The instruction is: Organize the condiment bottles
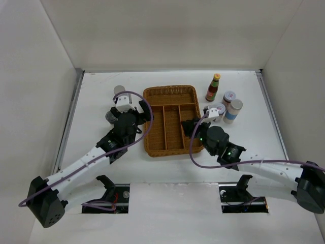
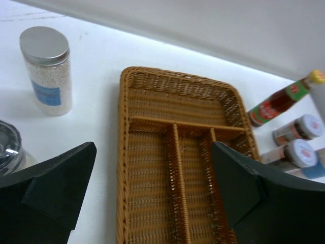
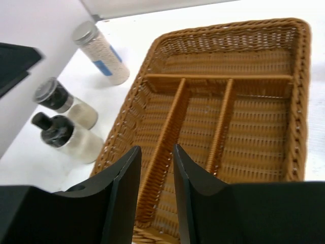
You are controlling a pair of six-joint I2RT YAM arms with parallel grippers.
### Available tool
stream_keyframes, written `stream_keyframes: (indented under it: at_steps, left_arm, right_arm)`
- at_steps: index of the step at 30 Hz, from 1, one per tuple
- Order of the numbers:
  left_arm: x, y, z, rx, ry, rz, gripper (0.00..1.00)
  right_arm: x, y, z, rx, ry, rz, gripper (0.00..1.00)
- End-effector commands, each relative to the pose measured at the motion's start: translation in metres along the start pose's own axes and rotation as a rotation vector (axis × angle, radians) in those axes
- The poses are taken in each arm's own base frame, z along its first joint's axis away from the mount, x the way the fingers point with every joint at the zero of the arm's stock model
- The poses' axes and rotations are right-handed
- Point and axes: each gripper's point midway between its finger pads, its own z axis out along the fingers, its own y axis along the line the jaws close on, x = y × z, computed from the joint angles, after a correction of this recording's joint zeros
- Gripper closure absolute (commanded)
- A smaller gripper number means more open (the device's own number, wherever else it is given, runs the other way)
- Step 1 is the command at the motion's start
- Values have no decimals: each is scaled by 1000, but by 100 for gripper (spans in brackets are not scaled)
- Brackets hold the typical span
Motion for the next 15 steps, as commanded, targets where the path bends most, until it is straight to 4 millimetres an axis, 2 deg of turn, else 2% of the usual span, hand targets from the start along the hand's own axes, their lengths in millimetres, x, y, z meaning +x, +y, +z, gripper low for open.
stream_keyframes:
  at_steps: [1,5,9,12,14,15]
  left_arm:
    - [-20,5,6,-55,-38,17,0]
    - [-34,14,18,-117,-57,64,0]
    - [-58,47,29,-321,-114,81,0]
    - [-70,67,43,-410,-124,108,0]
    - [-73,67,53,-390,-116,105,0]
    - [-75,66,58,-366,-113,93,0]
  right_arm:
    - [-15,18,-1,-73,-69,49,62]
    - [-7,10,1,-41,-53,41,59]
    - [-9,3,3,4,-66,29,50]
    - [-5,20,0,-60,-50,21,43]
    - [-1,37,-4,-126,-32,19,41]
    - [1,45,-6,-155,-26,14,44]
